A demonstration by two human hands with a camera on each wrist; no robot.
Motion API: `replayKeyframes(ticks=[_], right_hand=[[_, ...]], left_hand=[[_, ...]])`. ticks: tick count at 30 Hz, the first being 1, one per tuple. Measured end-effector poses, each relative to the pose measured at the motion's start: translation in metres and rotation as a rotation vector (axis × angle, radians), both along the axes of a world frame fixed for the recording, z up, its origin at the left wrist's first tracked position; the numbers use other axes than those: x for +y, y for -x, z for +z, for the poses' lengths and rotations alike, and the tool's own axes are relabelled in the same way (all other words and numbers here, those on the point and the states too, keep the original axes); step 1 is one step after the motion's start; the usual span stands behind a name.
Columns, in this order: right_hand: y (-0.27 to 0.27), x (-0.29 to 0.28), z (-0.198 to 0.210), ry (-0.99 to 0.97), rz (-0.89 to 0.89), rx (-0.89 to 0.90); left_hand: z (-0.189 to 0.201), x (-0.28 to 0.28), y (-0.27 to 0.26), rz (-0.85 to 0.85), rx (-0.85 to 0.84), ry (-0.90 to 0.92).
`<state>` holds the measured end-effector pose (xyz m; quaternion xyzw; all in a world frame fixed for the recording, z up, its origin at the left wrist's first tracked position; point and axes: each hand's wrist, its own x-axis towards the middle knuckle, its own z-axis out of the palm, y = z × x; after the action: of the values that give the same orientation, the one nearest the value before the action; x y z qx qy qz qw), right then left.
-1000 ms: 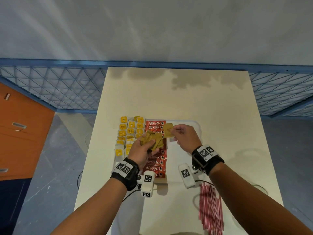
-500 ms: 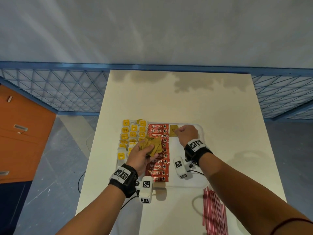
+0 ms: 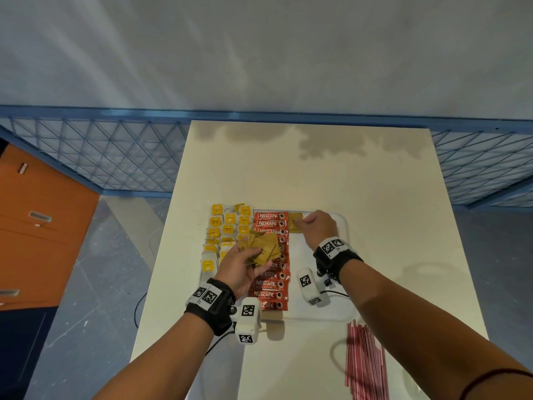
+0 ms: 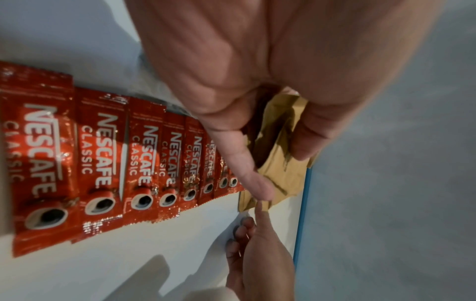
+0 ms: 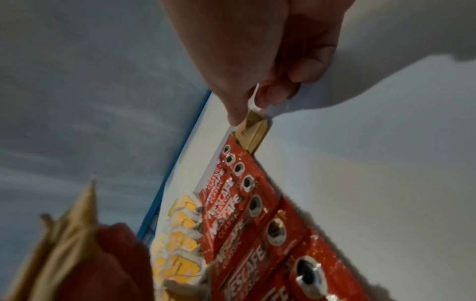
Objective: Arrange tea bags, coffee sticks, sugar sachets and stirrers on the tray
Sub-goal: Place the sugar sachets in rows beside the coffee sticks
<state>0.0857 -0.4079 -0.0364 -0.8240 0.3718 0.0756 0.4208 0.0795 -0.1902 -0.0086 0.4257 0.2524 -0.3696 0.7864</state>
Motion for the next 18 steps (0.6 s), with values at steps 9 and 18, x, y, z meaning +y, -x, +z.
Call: replayKeyframes(ticks=[9,18], right_hand=[[0.037,0.022,0.029,-0.262,0.246,-0.224],[0.07,0.034,0.032,-0.387,0.229,-0.247]], left_hand=[[-0.001,-0.007,0.0,-0.016,-0.072,-0.061],[0.008,-0.017,0.011,-0.059,-0.187,-0.073]])
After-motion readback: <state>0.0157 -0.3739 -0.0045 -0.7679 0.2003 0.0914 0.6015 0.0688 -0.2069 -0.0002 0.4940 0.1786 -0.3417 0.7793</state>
